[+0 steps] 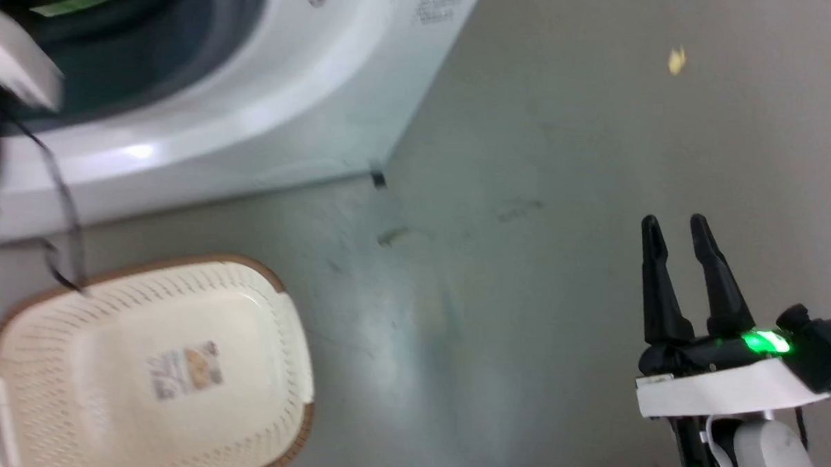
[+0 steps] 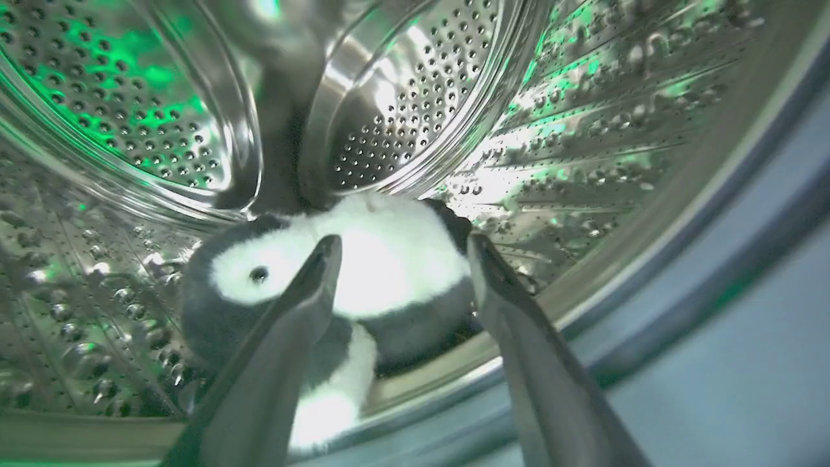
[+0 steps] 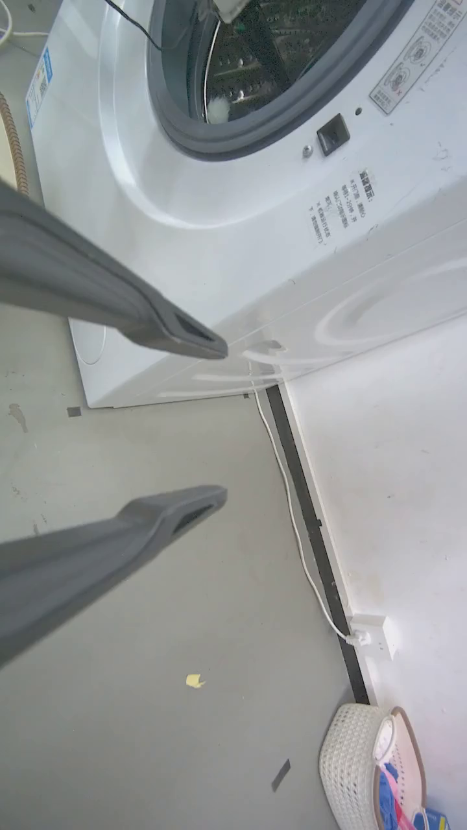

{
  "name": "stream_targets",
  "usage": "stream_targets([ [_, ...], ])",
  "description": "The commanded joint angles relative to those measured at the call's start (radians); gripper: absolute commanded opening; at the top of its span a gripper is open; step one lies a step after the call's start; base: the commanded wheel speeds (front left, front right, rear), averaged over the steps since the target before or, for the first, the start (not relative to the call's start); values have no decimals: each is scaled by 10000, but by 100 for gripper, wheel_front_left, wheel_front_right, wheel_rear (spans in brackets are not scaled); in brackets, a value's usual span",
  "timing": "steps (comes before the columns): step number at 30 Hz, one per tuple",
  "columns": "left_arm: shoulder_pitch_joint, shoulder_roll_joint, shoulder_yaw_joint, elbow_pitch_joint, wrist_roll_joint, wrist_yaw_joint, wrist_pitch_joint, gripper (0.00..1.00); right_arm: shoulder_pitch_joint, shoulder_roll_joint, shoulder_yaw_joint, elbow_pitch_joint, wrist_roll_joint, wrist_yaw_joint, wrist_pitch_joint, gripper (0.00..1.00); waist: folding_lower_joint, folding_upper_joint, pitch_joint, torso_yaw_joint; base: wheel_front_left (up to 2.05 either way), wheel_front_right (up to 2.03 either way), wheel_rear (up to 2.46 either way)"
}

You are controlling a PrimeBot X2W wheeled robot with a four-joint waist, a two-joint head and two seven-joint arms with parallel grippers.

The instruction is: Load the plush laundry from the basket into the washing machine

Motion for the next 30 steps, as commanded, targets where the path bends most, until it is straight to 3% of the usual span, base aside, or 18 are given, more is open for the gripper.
stream_targets([
  [1, 596, -207, -15, -44, -215, -41, -285, 100, 189, 9, -144, 54, -219, -7, -46, 100, 0, 0, -1063, 698, 0, 0, 0],
  [8, 3143, -1017, 458, -1606, -688, 87, -653, 100, 759, 9, -602, 164, -917, -7, -46, 100, 0, 0, -2612, 1567, 0, 0, 0],
  [20, 8622, -2556, 1865, -6092, 81, 1164, -661, 100, 1661, 9, -983, 293, -1514, -7, -46, 100, 0, 0, -4292, 2516, 0, 0, 0],
  [30, 11076, -3800, 2234, -7162, 954, 1393, -662, 100, 2201, 9, -794, 343, -2093, -7, -46, 100, 0, 0, -4958, 2885, 0, 0, 0],
])
